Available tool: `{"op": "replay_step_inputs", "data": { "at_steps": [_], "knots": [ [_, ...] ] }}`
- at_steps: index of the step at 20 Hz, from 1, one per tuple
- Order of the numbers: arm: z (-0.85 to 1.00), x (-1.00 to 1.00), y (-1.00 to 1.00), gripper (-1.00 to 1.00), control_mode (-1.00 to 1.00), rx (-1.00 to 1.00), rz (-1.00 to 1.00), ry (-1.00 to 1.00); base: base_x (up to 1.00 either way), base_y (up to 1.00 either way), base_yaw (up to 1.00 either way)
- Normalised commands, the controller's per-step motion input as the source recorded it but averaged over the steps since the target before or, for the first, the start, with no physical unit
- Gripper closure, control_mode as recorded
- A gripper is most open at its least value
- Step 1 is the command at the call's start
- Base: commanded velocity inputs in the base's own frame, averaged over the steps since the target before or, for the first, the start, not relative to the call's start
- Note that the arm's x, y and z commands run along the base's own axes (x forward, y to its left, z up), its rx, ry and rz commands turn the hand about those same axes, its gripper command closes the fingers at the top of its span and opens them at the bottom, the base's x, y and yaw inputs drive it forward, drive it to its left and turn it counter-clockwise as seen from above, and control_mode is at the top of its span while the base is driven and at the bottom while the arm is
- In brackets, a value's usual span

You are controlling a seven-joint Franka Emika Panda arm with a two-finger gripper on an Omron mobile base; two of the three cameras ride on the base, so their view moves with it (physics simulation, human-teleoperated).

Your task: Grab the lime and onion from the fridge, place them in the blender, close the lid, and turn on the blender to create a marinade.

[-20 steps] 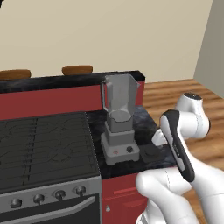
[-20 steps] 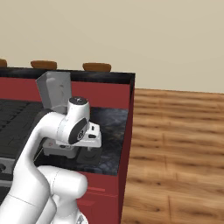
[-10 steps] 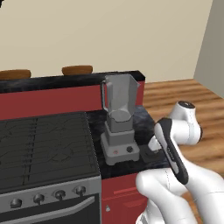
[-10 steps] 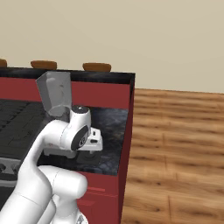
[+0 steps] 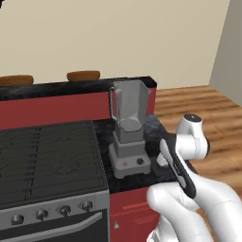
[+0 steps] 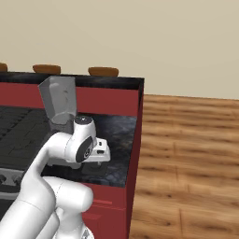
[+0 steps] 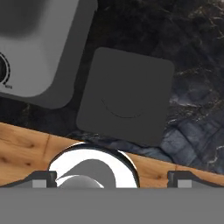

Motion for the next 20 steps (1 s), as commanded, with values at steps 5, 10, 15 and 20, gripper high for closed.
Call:
{"op": "replay_step_inputs", "data": {
  "at_steps": [5,10,15,20],
  "knots": [
    [-0.32,0.03,0.00,-1.00,-1.00,0.00,0.02,-0.16,0.00,0.00,0.00],
    [-0.16,0.14,0.00,-1.00,-1.00,0.00,0.02,-0.11,0.00,0.00,0.00],
    [-0.09,0.17,0.00,-1.00,-1.00,0.00,0.03,0.00,0.00,0.00,0.00],
    [-0.23,0.00,0.05,-1.00,-1.00,0.00,0.03,0.03,0.00,0.00,0.00]
  ]
}}
